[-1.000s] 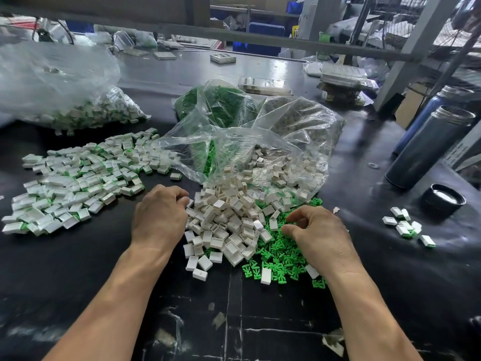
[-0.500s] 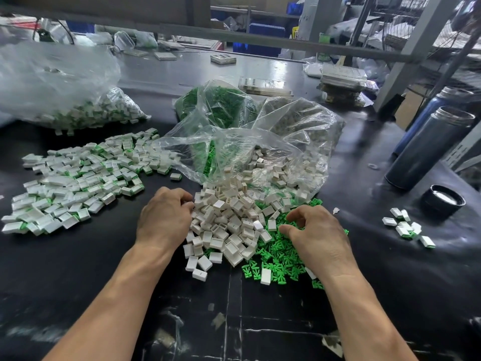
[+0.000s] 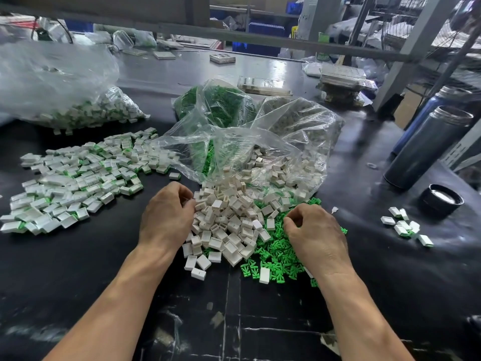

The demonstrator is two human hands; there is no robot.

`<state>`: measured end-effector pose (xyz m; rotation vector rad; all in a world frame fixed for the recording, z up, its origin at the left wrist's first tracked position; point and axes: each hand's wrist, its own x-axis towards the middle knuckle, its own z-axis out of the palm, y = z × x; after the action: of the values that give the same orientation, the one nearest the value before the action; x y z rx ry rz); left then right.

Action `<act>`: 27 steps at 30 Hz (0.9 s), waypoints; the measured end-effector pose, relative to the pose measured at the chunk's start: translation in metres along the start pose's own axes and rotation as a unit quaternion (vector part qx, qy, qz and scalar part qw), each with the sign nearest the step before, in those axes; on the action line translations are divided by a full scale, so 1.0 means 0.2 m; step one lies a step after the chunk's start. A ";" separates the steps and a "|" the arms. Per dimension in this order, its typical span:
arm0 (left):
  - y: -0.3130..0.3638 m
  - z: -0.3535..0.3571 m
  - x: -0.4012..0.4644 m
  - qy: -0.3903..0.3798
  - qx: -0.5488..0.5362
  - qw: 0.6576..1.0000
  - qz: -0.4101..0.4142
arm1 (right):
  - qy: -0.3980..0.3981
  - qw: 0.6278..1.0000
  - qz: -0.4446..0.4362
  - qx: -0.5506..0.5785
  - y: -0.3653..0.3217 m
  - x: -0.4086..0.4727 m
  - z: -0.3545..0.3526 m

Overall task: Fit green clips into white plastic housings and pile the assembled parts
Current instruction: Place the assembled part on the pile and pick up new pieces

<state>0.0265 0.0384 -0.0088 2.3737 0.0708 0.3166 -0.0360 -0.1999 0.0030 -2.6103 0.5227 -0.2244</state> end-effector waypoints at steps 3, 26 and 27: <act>0.01 0.00 0.00 0.037 -0.031 0.999 0.013 | 0.018 1.000 0.000 0.012 0.00 0.00 0.00; 0.21 0.03 -0.18 -0.034 -0.320 0.945 0.058 | -0.010 1.000 0.021 -0.011 0.00 0.00 -0.02; 0.21 0.04 -0.19 -0.041 -0.324 0.944 0.057 | -0.008 1.000 0.023 -0.015 0.00 0.00 -0.01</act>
<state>-0.0096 -0.0036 0.0070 1.7341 -0.1858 0.2459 -0.0370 -0.2009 0.0055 -2.6235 0.5833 -0.1835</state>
